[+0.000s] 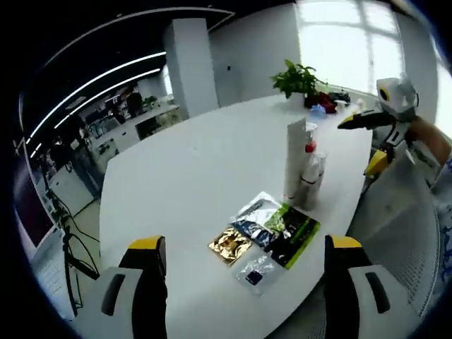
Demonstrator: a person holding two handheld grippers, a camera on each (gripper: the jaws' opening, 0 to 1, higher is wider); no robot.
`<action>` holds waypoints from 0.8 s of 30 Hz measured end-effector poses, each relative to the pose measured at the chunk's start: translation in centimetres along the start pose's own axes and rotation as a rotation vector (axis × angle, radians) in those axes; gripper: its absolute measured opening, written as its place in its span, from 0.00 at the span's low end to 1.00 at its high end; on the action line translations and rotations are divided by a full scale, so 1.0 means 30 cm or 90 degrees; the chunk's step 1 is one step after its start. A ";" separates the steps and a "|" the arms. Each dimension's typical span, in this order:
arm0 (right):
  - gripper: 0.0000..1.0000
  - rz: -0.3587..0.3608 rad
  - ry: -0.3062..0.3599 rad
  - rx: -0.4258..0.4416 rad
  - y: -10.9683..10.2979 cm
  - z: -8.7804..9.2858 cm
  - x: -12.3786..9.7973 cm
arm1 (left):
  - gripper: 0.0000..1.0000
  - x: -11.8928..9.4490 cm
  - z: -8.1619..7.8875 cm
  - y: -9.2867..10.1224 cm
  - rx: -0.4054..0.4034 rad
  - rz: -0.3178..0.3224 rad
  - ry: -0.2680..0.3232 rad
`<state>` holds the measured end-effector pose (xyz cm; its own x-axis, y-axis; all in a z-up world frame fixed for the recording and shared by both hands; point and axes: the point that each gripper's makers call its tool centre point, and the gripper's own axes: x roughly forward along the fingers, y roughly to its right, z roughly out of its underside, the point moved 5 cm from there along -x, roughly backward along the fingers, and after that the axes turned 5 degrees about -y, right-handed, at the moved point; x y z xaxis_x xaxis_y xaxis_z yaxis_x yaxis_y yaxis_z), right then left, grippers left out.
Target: Arrange the skincare products in the storage area until every visible bottle or jar stands upright without overlapping.
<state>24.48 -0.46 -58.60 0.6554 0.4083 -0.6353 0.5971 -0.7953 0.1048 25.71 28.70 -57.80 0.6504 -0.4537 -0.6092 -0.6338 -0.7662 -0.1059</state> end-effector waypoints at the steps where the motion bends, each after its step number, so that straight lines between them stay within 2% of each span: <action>1: 1.00 -0.001 0.000 0.002 -0.002 0.001 0.000 | 0.93 -0.001 0.003 0.003 0.003 -0.002 -0.003; 4: 1.00 -0.003 0.000 0.005 -0.007 0.003 -0.002 | 0.94 -0.005 0.012 0.000 0.005 -0.015 -0.012; 10: 1.00 -0.005 -0.003 0.005 -0.010 0.006 -0.002 | 0.96 -0.004 0.031 0.002 -0.013 -0.016 -0.012; 24: 1.00 -0.008 -0.006 -0.006 -0.012 -0.003 0.006 | 0.97 0.002 0.033 0.003 -0.018 -0.023 -0.012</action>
<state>24.41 -0.07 -58.68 0.6441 0.4138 -0.6433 0.6091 -0.7863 0.1041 25.28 29.03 -58.62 0.6647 -0.4173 -0.6197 -0.5977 -0.7947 -0.1059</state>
